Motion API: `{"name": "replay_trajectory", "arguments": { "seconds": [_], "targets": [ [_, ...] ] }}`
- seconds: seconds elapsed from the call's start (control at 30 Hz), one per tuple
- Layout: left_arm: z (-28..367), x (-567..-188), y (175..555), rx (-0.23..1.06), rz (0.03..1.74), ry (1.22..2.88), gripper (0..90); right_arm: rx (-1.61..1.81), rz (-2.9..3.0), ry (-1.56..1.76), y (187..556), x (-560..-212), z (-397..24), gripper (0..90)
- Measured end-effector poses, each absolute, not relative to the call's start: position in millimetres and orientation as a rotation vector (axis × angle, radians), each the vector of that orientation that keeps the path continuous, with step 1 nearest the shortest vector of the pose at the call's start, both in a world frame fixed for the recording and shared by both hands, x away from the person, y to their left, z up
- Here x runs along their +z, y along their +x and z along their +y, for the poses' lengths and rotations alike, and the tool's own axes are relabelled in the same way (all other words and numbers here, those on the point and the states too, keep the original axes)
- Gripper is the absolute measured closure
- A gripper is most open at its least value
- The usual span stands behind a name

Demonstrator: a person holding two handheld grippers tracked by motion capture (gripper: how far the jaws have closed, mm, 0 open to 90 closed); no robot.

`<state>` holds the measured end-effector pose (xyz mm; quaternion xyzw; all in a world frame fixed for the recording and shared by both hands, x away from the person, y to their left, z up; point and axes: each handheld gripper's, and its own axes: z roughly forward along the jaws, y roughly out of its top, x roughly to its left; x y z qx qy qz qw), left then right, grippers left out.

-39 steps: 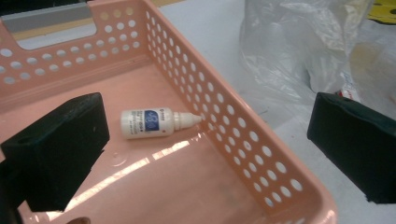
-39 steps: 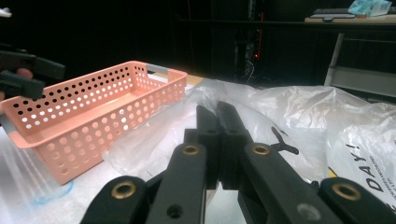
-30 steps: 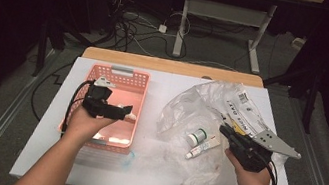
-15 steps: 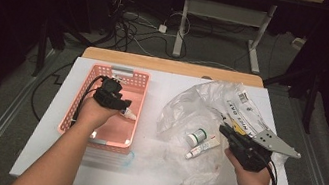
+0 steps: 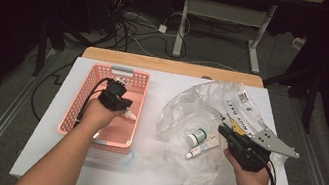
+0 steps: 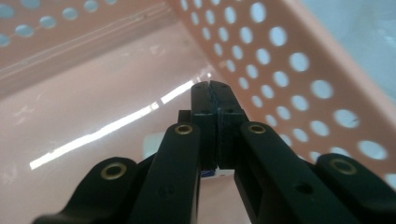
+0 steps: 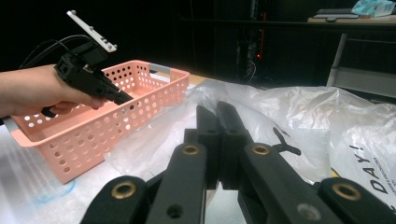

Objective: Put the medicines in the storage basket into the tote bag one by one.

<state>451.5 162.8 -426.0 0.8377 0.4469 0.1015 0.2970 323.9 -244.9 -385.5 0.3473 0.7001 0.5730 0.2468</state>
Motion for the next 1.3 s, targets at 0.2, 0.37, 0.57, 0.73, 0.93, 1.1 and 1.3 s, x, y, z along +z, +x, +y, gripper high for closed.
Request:
{"name": "replay_trajectory", "arguments": {
  "seconds": [0.2,0.37,0.57,0.73,0.93,1.1,1.3],
  "targets": [
    [172.5,-422.3,448.2,0.327,1.248,2.258,31.5,1.562,1.913,0.952,323.6,-385.8,-244.3,90.0],
    [172.0,-425.3,449.9,0.326,1.127,2.302,28.3,1.562,1.916,0.94,323.5,-385.3,-242.6,90.0],
    [162.6,-433.5,451.4,0.265,1.078,2.346,28.2,1.563,1.917,0.946,324.7,-386.4,-243.9,90.0],
    [158.9,-440.6,452.9,0.26,1.065,2.425,28.3,1.563,1.916,0.948,324.1,-386.1,-244.2,90.0],
    [165.3,-444.5,450.9,0.243,1.065,2.511,28.4,1.564,1.917,0.947,324.5,-386.4,-243.8,90.0],
    [169.8,-448.2,449.9,0.238,1.083,2.561,38.8,1.563,1.919,0.944,324.4,-386.4,-242.6,90.0],
    [167.4,-449.8,448.8,0.198,1.031,2.555,56.5,1.565,1.922,0.947,323.9,-386.7,-242.1,90.0]
  ]
}}
